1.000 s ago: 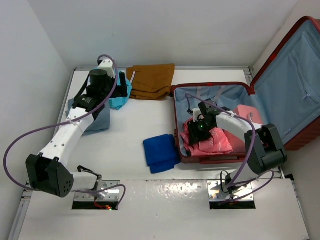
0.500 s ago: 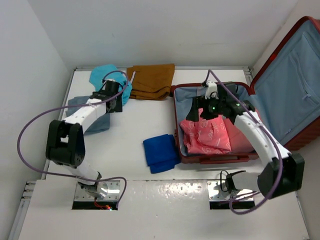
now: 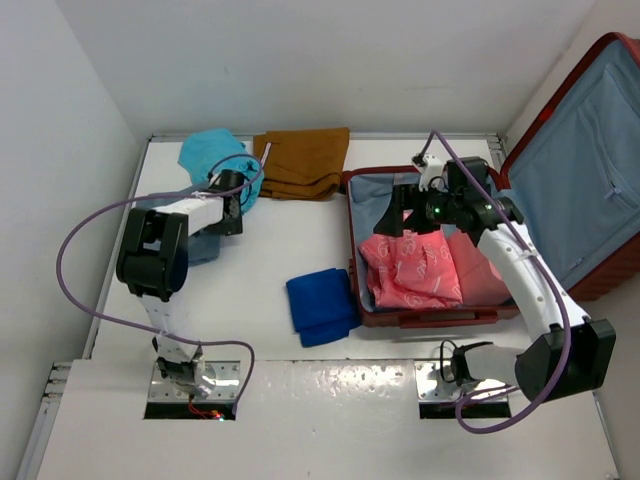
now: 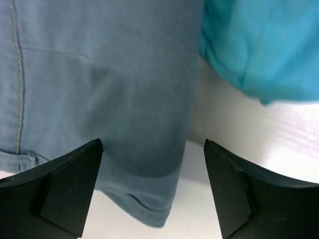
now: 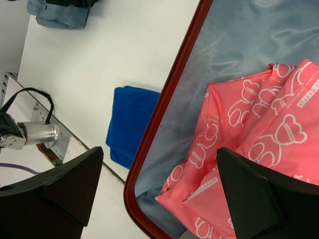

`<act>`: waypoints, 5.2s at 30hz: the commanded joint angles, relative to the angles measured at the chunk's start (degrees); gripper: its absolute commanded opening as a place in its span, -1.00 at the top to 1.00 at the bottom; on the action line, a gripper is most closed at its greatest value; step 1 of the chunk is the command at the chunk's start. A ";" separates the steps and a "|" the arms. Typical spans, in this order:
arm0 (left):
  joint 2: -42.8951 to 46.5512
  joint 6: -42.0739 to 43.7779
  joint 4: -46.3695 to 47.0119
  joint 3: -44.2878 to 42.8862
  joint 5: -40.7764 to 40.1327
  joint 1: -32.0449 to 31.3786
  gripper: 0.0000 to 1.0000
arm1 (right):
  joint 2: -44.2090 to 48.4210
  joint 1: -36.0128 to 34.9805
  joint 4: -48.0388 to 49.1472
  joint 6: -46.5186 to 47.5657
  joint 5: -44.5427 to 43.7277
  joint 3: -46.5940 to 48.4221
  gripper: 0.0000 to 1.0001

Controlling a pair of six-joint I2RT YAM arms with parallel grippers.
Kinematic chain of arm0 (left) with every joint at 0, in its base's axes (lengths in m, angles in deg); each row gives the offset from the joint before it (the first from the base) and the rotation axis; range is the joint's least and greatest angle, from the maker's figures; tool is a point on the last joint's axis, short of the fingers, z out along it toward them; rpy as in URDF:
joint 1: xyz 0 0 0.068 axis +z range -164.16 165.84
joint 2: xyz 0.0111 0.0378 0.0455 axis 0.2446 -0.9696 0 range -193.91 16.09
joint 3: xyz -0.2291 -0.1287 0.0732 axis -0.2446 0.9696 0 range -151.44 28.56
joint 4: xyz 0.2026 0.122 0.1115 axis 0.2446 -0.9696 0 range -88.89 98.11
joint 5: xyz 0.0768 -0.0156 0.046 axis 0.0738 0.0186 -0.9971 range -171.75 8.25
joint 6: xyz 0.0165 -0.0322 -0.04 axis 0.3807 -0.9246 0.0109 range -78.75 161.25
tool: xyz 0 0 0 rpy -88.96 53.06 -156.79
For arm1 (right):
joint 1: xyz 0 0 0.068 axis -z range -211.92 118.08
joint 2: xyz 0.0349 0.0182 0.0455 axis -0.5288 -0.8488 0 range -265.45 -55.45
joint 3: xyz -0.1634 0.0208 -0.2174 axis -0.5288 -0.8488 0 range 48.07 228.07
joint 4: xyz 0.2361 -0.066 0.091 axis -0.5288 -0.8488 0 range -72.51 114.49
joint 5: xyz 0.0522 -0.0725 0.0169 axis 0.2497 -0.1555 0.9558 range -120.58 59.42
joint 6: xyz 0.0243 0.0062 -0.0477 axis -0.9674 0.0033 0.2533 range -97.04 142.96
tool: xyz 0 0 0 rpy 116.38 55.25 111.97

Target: Pack the luggage

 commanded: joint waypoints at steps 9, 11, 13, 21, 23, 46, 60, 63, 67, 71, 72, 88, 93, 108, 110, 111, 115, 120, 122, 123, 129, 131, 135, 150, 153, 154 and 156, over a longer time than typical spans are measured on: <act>-3.85 1.97 4.80 -6.06 3.57 4.44 -0.34 | -0.72 0.22 1.78 -0.65 1.34 2.32 -0.91; -3.85 2.50 5.32 -6.06 6.12 5.23 -0.15 | -0.72 0.57 1.69 -0.65 1.43 2.58 -0.91; -3.85 4.70 5.33 -6.06 7.61 6.55 0.25 | -0.55 1.27 1.52 -0.48 1.78 2.93 -0.91; 12.55 11.90 0.05 -4.04 27.20 8.66 1.00 | 1.47 5.13 -0.85 1.19 2.57 2.50 -0.86; 21.60 12.44 -0.65 -4.04 34.20 9.27 1.00 | 2.09 6.54 -1.12 1.37 3.01 2.41 -0.86; -8.59 18.67 -3.12 -57.80 14.48 -34.47 1.00 | 10.53 49.69 2.40 -18.14 14.24 0.92 -0.86; -11.59 31.07 17.00 -40.35 51.09 -41.87 1.00 | 9.12 61.21 2.22 -18.23 27.79 1.44 -0.86; -12.29 32.29 22.63 -35.95 54.55 -41.87 1.00 | 9.12 62.09 2.13 -17.44 29.37 1.44 -0.86; -16.24 34.14 24.48 -37.17 63.67 -41.87 1.00 | 9.12 62.70 2.04 -16.83 30.52 1.00 -0.86; -19.67 41.68 19.85 -39.72 73.70 -42.40 1.00 | 8.68 63.41 0.47 -15.52 31.57 1.88 -0.86; -20.55 42.66 18.52 -39.72 76.41 -42.40 1.00 | 8.60 63.67 0.11 -15.07 31.66 2.40 -0.86; 2.62 31.82 21.06 -22.13 70.30 -34.32 -0.99 | 8.06 58.86 -0.77 -7.68 33.77 3.12 -0.82; 12.57 16.40 27.48 -24.42 58.82 -30.46 -0.99 | 9.65 52.18 3.36 -7.95 28.25 0.92 -0.80; -3.29 4.82 -1.33 -38.28 7.36 -9.55 -0.99 | 10.88 32.93 4.51 -5.13 10.39 -0.93 -0.84; -5.34 1.21 -1.35 -39.63 5.09 -5.41 -0.99 | 10.62 32.30 4.24 -5.05 9.69 -0.93 -0.84; -6.48 -0.03 -0.57 -41.64 4.11 -4.70 -0.99 | 10.53 31.43 4.33 -5.05 9.43 -1.37 -0.87; -12.72 -5.57 0.93 -47.52 6.82 -0.05 -0.99 | 10.09 29.49 4.24 -5.22 8.28 -1.81 -0.87; -20.98 -8.91 1.72 -54.83 7.44 3.03 -0.99 | 9.74 27.12 3.10 -4.43 6.88 -1.54 -0.87; -22.92 -10.14 2.25 -56.07 9.45 4.00 -0.99 | 9.73 26.59 2.92 -4.26 5.83 -1.72 -0.87; -24.75 -10.15 2.25 -56.68 10.68 4.79 -0.99 | 9.48 26.15 2.84 -4.34 5.82 -1.72 -0.87; -27.40 -14.45 0.84 -52.30 8.68 5.85 -0.99 | 8.59 25.71 0.82 -4.43 5.21 -0.32 -0.87; -28.11 -14.46 0.32 -52.29 6.58 6.46 -0.99 | 8.33 25.62 0.46 -3.38 5.03 -0.14 -0.87; -30.21 -12.62 0.32 -52.29 4.37 6.46 -0.99 | 6.84 25.53 0.55 -3.90 5.29 0.21 -0.87; -30.13 -13.32 -2.23 -41.13 8.05 8.93 -0.99 | 2.89 25.53 0.02 -4.51 4.59 4.08 -0.87; -29.52 -12.79 -2.76 -38.59 12.44 9.98 -0.99 | 2.27 25.62 0.46 -5.31 4.85 4.52 -0.84; -28.91 -12.09 -2.76 -37.71 12.98 9.98 -0.83 | 2.18 25.62 0.46 -5.48 4.77 4.87 -0.84; -28.29 -11.47 -2.23 -36.92 16.58 10.51 -0.31 | 2.09 25.53 0.46 -5.31 4.77 5.13 -0.82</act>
